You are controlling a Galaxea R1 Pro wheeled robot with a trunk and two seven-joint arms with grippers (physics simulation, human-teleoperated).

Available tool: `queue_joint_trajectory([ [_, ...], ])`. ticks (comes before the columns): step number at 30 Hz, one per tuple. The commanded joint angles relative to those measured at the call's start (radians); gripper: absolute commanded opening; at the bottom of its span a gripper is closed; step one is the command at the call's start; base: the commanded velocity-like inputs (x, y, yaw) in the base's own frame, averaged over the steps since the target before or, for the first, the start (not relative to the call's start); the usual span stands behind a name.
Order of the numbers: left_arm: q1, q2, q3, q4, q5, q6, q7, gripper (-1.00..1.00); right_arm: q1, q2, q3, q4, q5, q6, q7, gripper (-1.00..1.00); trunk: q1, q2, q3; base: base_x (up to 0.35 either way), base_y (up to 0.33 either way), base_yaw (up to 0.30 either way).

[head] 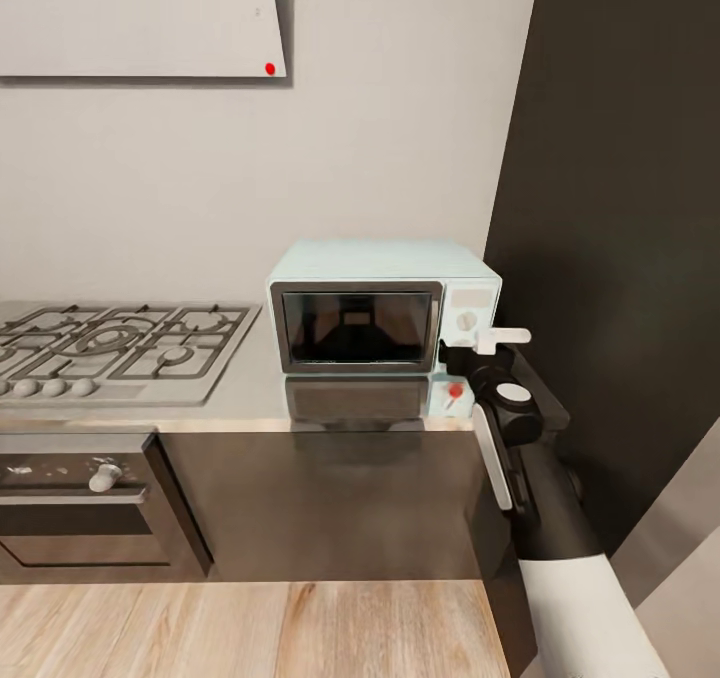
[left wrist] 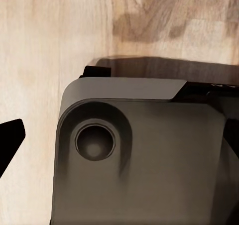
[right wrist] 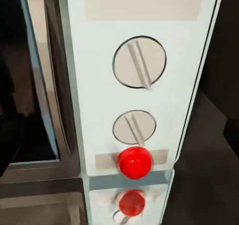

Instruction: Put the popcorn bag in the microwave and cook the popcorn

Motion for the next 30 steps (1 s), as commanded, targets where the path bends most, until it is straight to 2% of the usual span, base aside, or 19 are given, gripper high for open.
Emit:
queue_joint_trajectory([
  [1,-0.001,0.0,0.007,0.001,-0.001,-0.003,-0.001,1.0,-0.001,0.0,0.003,0.0,0.004,0.006,-0.003,1.0,0.0,-0.001,-0.001,0.0,0.0,0.0],
  [10,-0.001,0.0,0.008,0.002,0.0,-0.003,-0.001,1.0,-0.002,0.006,0.034,0.055,0.002,0.0,-0.005,1.0,0.0,-0.001,-0.001,0.06,0.048,0.0],
  [14,-0.001,0.0,0.008,0.002,0.0,-0.003,-0.001,1.0,-0.001,0.007,0.037,0.056,0.002,-0.001,-0.005,1.0,0.0,-0.001,-0.001,0.229,0.206,0.0],
  [20,-0.001,0.0,0.008,0.001,0.0,-0.003,-0.001,1.0,-0.002,0.01,0.04,0.056,0.002,-0.001,-0.006,1.0,0.0,-0.001,-0.001,0.041,0.039,0.0],
  [22,0.002,-0.012,0.004,0.001,-0.005,-0.003,0.001,1.0,-0.014,0.006,0.043,0.063,0.0,0.0,-0.01,1.0,0.0,-0.001,-0.001,0.0,0.0,0.0],
  [25,0.002,-0.016,0.005,0.001,-0.006,-0.003,0.001,1.0,-0.028,0.007,0.039,0.058,-0.002,0.0,-0.01,1.0,0.0,-0.001,-0.001,0.0,0.0,0.0],
  [30,0.002,-0.027,0.006,0.001,-0.006,-0.003,0.001,1.0,-0.001,0.008,0.035,0.03,-0.001,-0.02,-0.01,1.0,0.0,-0.001,-0.001,0.0,0.0,0.0],
])
